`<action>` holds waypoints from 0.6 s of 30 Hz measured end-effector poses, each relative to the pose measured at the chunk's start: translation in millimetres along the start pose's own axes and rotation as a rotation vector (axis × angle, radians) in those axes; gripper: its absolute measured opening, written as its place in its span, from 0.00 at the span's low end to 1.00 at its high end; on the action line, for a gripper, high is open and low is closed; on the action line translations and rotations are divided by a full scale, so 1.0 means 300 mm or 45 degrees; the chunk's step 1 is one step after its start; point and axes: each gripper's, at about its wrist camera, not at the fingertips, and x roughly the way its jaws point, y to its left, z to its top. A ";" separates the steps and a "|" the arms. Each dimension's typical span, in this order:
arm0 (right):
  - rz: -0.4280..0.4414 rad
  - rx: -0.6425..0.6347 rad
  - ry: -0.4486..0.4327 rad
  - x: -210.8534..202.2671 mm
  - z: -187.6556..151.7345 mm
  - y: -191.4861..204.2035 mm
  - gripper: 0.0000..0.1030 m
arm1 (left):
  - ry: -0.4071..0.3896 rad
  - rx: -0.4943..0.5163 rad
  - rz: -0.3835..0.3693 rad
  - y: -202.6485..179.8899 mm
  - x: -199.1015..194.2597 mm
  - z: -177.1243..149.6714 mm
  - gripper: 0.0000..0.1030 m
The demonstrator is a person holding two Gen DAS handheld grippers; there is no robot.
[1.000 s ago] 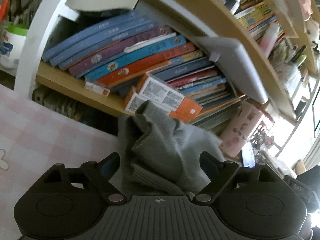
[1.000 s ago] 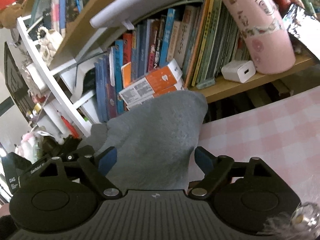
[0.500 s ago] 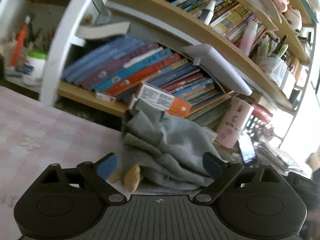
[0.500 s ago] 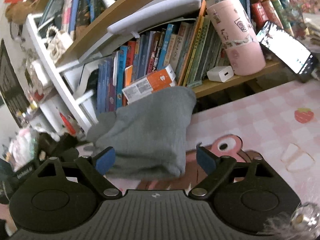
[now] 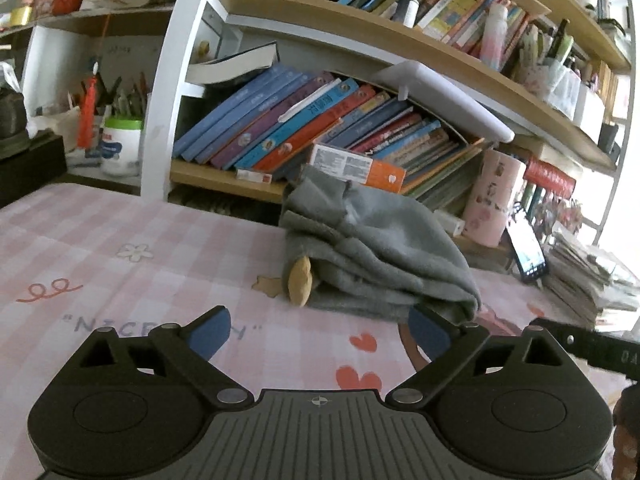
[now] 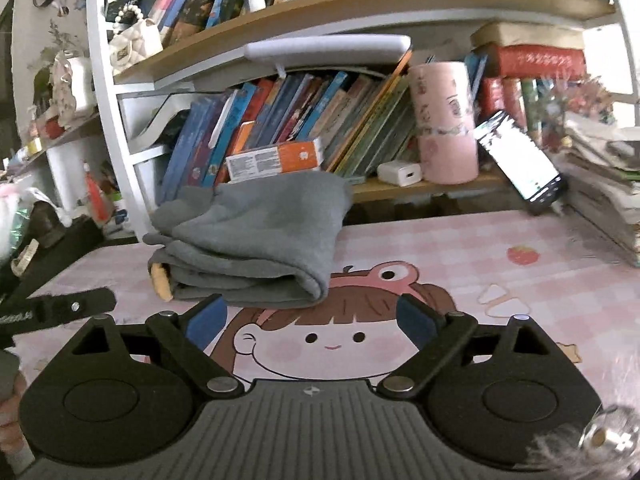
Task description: Fold clothes
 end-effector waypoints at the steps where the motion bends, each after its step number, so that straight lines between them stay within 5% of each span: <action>1: -0.008 -0.001 -0.006 -0.009 -0.004 0.001 0.90 | -0.004 0.005 0.005 -0.002 -0.009 -0.004 0.95; 18: -0.105 -0.231 -0.035 -0.074 -0.067 0.105 1.00 | -0.005 0.139 0.070 -0.067 -0.063 -0.052 1.00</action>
